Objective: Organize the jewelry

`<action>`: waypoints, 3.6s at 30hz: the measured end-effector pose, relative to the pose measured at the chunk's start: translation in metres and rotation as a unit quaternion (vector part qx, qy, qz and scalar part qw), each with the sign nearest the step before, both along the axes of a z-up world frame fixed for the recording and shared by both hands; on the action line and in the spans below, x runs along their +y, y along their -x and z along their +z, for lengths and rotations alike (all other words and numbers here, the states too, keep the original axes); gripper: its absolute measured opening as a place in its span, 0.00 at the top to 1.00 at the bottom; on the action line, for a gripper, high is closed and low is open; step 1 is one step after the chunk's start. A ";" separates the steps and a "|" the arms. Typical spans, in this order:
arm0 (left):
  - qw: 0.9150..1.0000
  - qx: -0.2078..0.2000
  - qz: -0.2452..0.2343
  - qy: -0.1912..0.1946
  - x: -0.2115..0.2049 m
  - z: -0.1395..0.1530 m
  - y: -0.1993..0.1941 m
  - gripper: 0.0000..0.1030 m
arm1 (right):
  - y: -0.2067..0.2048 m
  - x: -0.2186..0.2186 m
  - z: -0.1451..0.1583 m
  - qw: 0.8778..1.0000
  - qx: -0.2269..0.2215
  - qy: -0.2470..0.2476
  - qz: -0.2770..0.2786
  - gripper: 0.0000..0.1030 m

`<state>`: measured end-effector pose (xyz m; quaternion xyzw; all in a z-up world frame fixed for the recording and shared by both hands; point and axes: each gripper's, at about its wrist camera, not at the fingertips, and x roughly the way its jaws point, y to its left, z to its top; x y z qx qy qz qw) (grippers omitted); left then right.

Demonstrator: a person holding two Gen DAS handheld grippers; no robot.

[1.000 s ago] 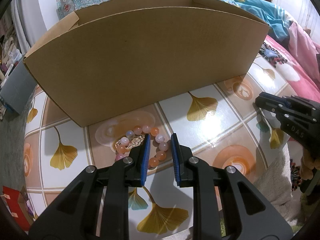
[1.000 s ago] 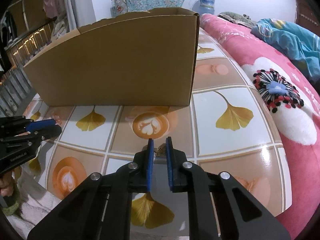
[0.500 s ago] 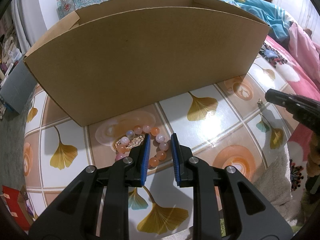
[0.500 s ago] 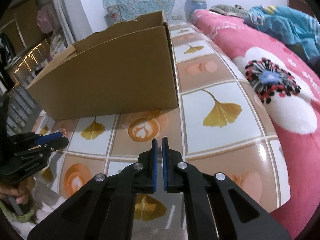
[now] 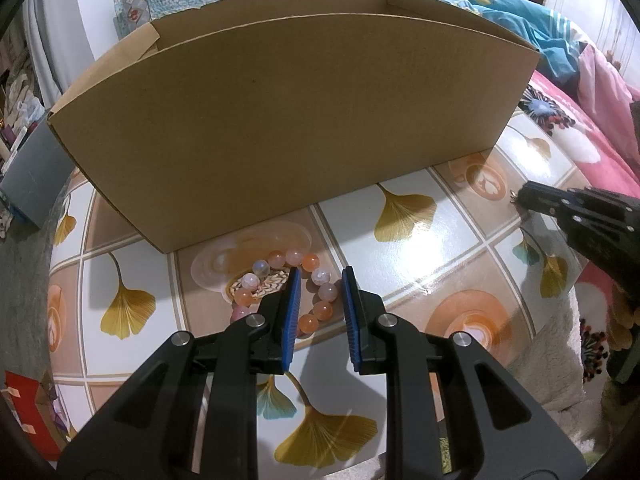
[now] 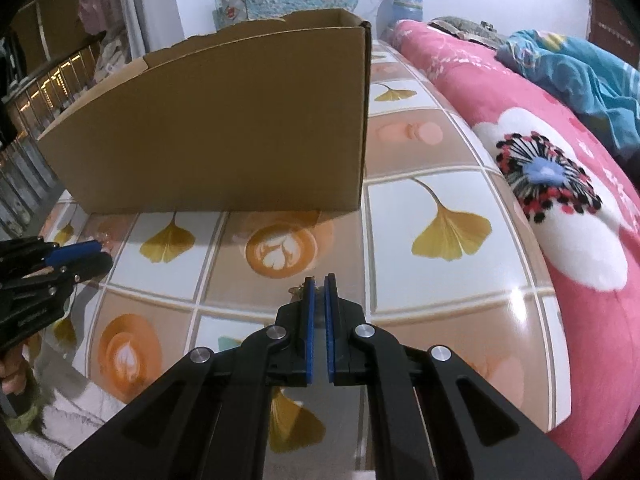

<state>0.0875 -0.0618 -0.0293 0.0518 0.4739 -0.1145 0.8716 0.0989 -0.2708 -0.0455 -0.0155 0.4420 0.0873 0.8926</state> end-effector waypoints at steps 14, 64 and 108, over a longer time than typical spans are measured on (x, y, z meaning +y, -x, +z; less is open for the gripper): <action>1.000 0.000 -0.001 0.001 0.000 0.000 0.000 0.81 | 0.004 -0.003 0.002 0.999 -0.007 -0.038 -0.009 0.81; 1.000 0.002 0.003 -0.011 -0.006 0.000 -0.002 0.81 | 0.003 -0.002 0.010 0.997 -0.021 -0.067 0.008 0.87; 0.965 -0.084 -0.093 0.230 0.035 0.157 0.008 0.92 | -0.021 -0.038 0.139 0.963 -0.105 -0.244 0.044 0.87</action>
